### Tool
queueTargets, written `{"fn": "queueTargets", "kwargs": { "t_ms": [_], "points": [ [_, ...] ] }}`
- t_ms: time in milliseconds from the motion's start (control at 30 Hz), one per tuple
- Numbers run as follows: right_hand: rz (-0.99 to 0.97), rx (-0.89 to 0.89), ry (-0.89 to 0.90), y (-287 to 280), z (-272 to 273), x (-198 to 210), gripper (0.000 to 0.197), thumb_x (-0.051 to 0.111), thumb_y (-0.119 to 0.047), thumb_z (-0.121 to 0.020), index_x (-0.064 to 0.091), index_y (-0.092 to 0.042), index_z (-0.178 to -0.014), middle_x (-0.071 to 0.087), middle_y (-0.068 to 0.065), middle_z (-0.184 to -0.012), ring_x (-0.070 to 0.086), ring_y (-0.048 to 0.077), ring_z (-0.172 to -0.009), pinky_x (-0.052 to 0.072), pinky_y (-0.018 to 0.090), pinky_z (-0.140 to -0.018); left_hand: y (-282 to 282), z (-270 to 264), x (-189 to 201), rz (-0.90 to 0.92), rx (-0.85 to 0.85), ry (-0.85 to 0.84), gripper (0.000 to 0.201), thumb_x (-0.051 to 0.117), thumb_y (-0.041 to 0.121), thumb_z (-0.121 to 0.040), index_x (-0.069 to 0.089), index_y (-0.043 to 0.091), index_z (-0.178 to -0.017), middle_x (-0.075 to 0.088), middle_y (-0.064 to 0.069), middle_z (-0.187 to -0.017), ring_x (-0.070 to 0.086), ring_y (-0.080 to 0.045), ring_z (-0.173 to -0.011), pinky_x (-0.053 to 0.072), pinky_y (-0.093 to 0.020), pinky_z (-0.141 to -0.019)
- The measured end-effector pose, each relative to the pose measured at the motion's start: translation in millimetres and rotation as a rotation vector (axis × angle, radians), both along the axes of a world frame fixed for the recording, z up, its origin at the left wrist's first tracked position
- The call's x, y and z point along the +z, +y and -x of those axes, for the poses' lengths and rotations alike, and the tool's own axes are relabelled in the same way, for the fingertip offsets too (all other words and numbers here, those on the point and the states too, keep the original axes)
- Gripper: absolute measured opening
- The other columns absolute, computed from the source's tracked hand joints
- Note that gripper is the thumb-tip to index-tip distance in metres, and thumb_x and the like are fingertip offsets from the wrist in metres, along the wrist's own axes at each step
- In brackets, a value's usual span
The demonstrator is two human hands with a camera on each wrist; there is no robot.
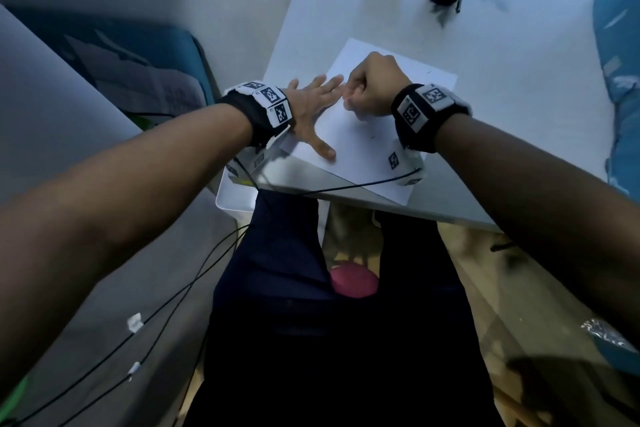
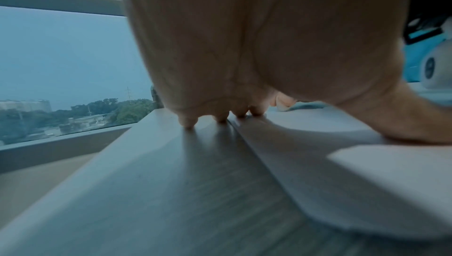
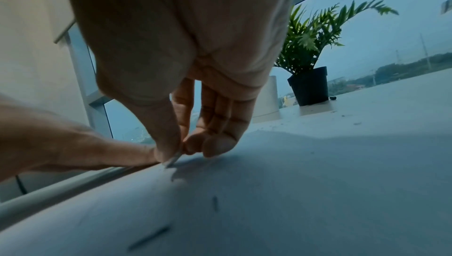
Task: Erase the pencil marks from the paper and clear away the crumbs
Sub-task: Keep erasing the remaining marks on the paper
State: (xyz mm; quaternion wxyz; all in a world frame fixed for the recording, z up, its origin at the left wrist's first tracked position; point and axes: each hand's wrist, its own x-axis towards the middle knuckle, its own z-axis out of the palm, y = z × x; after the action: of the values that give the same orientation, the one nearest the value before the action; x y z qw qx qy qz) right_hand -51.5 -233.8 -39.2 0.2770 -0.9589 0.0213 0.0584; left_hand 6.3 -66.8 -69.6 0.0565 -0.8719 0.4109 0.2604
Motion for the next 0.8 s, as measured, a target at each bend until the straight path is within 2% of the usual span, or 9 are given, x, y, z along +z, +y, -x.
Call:
{"fn": "queueTargets", "kwargs": {
  "t_ms": [133,200,267,433,533,633,667,733,800],
  "points": [
    [0.018,0.089,-0.068,3,15,-7,0.016,0.062,-0.01,-0.073,0.077,-0.011,-0.076,0.073,0.004,-0.073,0.068,0.022,-0.074,0.055,0.03,-0.075,0,-1,1,0.003,0.018,0.02,0.146,0.068,0.085,-0.05,-0.018,0.03,-0.154,-0.021,0.005,-0.162,-0.015,-0.023,-0.15,-0.002,-0.064,-0.116],
    [0.083,0.238,-0.022,9,28,-6,0.013,0.068,-0.01,-0.075,0.078,-0.014,-0.08,0.069,-0.003,-0.071,0.062,0.015,-0.068,0.047,0.023,-0.07,-1,-1,2,-0.02,0.018,0.017,0.15,0.063,0.089,-0.045,-0.018,0.026,-0.154,-0.023,0.006,-0.161,-0.015,-0.022,-0.15,-0.001,-0.064,-0.116],
    [0.104,0.286,0.001,10,31,-3,0.012,0.071,-0.011,-0.075,0.079,-0.016,-0.082,0.066,-0.005,-0.068,0.059,0.012,-0.067,0.044,0.021,-0.068,-2,0,2,-0.034,0.012,0.007,0.151,0.061,0.09,-0.044,-0.018,0.024,-0.154,-0.023,0.006,-0.161,-0.015,-0.022,-0.15,-0.002,-0.065,-0.115],
    [-0.029,-0.002,-0.006,-3,2,1,0.012,0.068,-0.016,-0.07,0.077,-0.01,-0.074,0.072,0.007,-0.068,0.069,0.018,-0.071,0.057,0.026,-0.069,-2,0,-1,-0.041,-0.01,-0.036,0.144,0.064,0.087,-0.052,-0.019,0.026,-0.153,-0.021,0.003,-0.162,-0.013,-0.025,-0.15,-0.005,-0.066,-0.114],
    [0.032,0.097,-0.044,6,16,-5,0.029,0.055,-0.025,-0.07,0.075,-0.005,-0.075,0.073,0.008,-0.072,0.068,0.022,-0.068,0.056,0.027,-0.068,-3,-1,0,-0.039,-0.031,-0.046,0.146,0.062,0.089,-0.049,-0.019,0.025,-0.153,-0.02,0.001,-0.163,-0.013,-0.026,-0.15,-0.007,-0.066,-0.114],
    [0.066,0.259,0.006,13,36,-7,0.015,0.065,-0.015,-0.073,0.079,-0.012,-0.077,0.07,-0.005,-0.072,0.062,0.011,-0.067,0.047,0.016,-0.064,-1,-3,2,-0.043,-0.03,-0.04,0.151,0.058,0.091,-0.046,-0.019,0.02,-0.154,-0.022,0.002,-0.162,-0.014,-0.024,-0.15,-0.007,-0.064,-0.115],
    [0.066,0.243,-0.009,12,32,-6,0.014,0.066,-0.014,-0.073,0.079,-0.013,-0.077,0.072,-0.005,-0.074,0.063,0.01,-0.068,0.049,0.019,-0.066,-1,-2,2,-0.042,-0.021,-0.031,0.15,0.058,0.091,-0.046,-0.019,0.02,-0.154,-0.023,0.002,-0.162,-0.014,-0.024,-0.15,-0.007,-0.063,-0.115],
    [0.032,0.087,-0.032,3,12,-4,0.014,0.066,-0.016,-0.072,0.078,-0.01,-0.077,0.075,0.004,-0.076,0.068,0.014,-0.072,0.056,0.026,-0.073,-3,-1,2,-0.043,-0.006,-0.017,0.148,0.059,0.088,-0.047,-0.019,0.022,-0.154,-0.023,0.003,-0.162,-0.015,-0.022,-0.15,-0.008,-0.062,-0.115],
    [-0.026,-0.048,-0.025,-4,-1,-3,0.014,0.067,-0.016,-0.072,0.077,-0.006,-0.077,0.074,0.009,-0.076,0.067,0.015,-0.072,0.057,0.025,-0.071,-4,1,3,-0.051,0.002,-0.006,0.147,0.06,0.087,-0.048,-0.02,0.024,-0.154,-0.023,0.004,-0.161,-0.016,-0.021,-0.149,-0.009,-0.061,-0.115]
  ]
}}
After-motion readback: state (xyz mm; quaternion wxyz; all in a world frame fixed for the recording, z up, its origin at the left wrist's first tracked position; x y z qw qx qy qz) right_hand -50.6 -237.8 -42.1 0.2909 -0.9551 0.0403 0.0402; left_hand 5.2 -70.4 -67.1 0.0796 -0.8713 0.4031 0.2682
